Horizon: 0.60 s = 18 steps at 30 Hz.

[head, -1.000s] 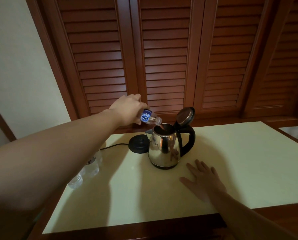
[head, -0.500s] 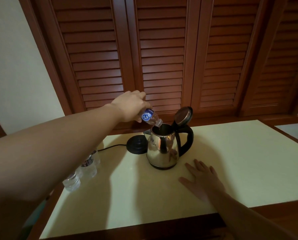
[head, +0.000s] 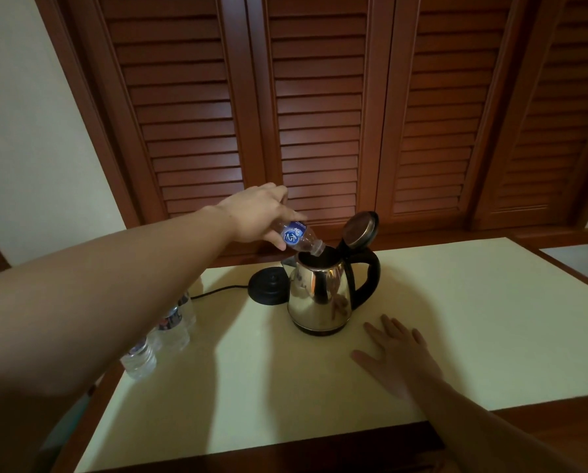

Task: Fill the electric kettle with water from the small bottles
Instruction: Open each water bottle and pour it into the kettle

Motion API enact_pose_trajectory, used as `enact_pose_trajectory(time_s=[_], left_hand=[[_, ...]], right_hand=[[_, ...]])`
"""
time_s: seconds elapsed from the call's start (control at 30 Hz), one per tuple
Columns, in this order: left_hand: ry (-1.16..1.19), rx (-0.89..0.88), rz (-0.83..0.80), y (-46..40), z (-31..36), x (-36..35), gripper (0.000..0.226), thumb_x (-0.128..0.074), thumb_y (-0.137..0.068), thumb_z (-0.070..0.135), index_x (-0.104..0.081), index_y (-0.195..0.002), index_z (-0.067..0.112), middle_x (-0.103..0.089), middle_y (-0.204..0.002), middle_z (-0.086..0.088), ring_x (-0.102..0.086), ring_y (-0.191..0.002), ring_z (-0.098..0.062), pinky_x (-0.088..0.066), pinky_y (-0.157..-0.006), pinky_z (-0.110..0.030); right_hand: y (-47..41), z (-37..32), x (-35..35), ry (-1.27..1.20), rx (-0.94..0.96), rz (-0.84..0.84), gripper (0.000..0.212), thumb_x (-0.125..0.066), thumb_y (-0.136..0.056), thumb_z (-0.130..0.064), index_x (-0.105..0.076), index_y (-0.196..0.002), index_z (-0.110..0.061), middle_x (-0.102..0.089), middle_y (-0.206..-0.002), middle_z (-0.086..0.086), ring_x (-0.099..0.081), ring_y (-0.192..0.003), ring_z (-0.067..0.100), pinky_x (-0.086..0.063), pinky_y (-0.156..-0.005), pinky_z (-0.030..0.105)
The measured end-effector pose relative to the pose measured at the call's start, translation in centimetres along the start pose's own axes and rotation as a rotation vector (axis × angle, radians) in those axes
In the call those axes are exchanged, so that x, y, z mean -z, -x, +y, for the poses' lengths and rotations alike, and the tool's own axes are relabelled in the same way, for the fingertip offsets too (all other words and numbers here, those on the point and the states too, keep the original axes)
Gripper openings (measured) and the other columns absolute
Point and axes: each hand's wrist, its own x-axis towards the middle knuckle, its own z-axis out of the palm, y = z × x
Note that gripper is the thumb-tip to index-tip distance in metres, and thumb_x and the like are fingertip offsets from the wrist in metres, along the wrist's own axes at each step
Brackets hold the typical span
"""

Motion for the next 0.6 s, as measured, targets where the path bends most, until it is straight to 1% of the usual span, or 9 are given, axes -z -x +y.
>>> enact_pose_trajectory(time_s=[0.13,0.2,0.27,0.33,0.43,0.5,0.53,0.57,0.6], left_hand=[[0.06,0.05,0.01,0.4,0.0,0.0,0.074,-0.074,-0.085,0.056,-0.046,-0.152,0.04,-0.042,-0.113,0.004,-0.042,-0.111,-0.017,-0.044,-0.092,-0.036],[0.152,0.137,0.02,0.9,-0.2,-0.9,0.073,-0.074,-0.085,0.057,-0.047,-0.15,0.039,-0.047,-0.117,0.001,-0.048,-0.114,-0.021,-0.048,-0.095,-0.041],[0.288,0.25,0.049,2.0,-0.2,-2.3,0.071,-0.073,-0.085,0.061,-0.05,-0.147,0.036,-0.054,-0.125,-0.004,-0.054,-0.119,-0.027,-0.05,-0.099,-0.046],[0.434,0.35,0.101,3.3,0.2,-4.2,0.067,-0.072,-0.085,0.063,-0.055,-0.141,0.031,-0.063,-0.124,-0.001,-0.061,-0.114,-0.023,-0.052,-0.096,-0.042],[0.655,0.478,0.173,5.8,1.6,-7.5,0.056,-0.077,-0.083,0.059,-0.062,-0.126,0.027,-0.073,-0.112,0.007,-0.068,-0.099,-0.014,-0.054,-0.086,-0.034],[0.789,0.573,0.218,7.7,2.9,-9.7,0.049,-0.08,-0.081,0.058,-0.061,-0.114,0.028,-0.073,-0.102,0.008,-0.069,-0.091,-0.012,-0.054,-0.078,-0.033],[0.844,0.618,0.229,8.7,3.6,-10.8,0.047,-0.081,-0.08,0.056,-0.059,-0.111,0.028,-0.073,-0.098,0.009,-0.068,-0.087,-0.011,-0.053,-0.074,-0.032],[0.891,0.653,0.231,9.6,4.4,-11.8,0.047,-0.082,-0.079,0.055,-0.057,-0.109,0.028,-0.072,-0.096,0.008,-0.068,-0.085,-0.01,-0.053,-0.071,-0.031],[0.931,0.677,0.227,10.5,5.2,-12.7,0.049,-0.082,-0.077,0.056,-0.056,-0.107,0.029,-0.073,-0.095,0.008,-0.069,-0.083,-0.01,-0.055,-0.072,-0.033]], right_hand=[[-0.2,0.0,-0.1,0.016,-0.011,-0.014,0.111,0.005,-0.065,-0.095,-0.005,-0.163,-0.044,0.006,-0.174,-0.005,0.007,-0.159,0.016,0.003,-0.128,0.046],[-0.2,0.1,-0.2,0.009,-0.008,-0.018,0.11,0.004,-0.066,-0.095,-0.005,-0.163,-0.044,0.006,-0.173,-0.005,0.007,-0.159,0.017,0.003,-0.128,0.046],[-0.2,0.2,-0.2,0.002,-0.002,-0.013,0.104,-0.002,-0.073,-0.095,-0.005,-0.163,-0.043,0.006,-0.173,-0.005,0.007,-0.159,0.017,0.003,-0.128,0.047],[-0.2,0.1,-0.2,0.002,0.007,-0.02,0.098,-0.01,-0.079,-0.093,-0.006,-0.163,-0.042,0.005,-0.174,-0.004,0.006,-0.159,0.017,0.002,-0.128,0.047],[-0.1,0.1,-0.1,-0.022,0.011,-0.037,0.09,-0.023,-0.088,-0.087,-0.013,-0.164,-0.039,0.0,-0.174,-0.002,0.002,-0.159,0.02,0.0,-0.128,0.048],[-0.4,-0.2,0.1,-0.065,0.001,0.028,0.076,-0.029,-0.094,-0.079,-0.032,-0.158,-0.038,-0.021,-0.17,0.001,-0.012,-0.157,0.025,-0.008,-0.127,0.046],[-0.5,-0.5,0.3,-0.05,0.005,0.077,0.066,-0.029,-0.097,-0.073,-0.046,-0.15,-0.037,-0.039,-0.16,0.003,-0.026,-0.151,0.028,-0.017,-0.125,0.044],[-0.4,-1.1,0.6,-0.051,0.006,0.103,0.062,-0.023,-0.098,-0.068,-0.058,-0.137,-0.035,-0.054,-0.145,0.003,-0.039,-0.14,0.029,-0.027,-0.119,0.043],[-0.4,-1.8,0.9,-0.038,0.022,0.098,0.064,-0.016,-0.096,-0.065,-0.063,-0.124,-0.033,-0.061,-0.128,0.0,-0.047,-0.127,0.028,-0.035,-0.111,0.042]])
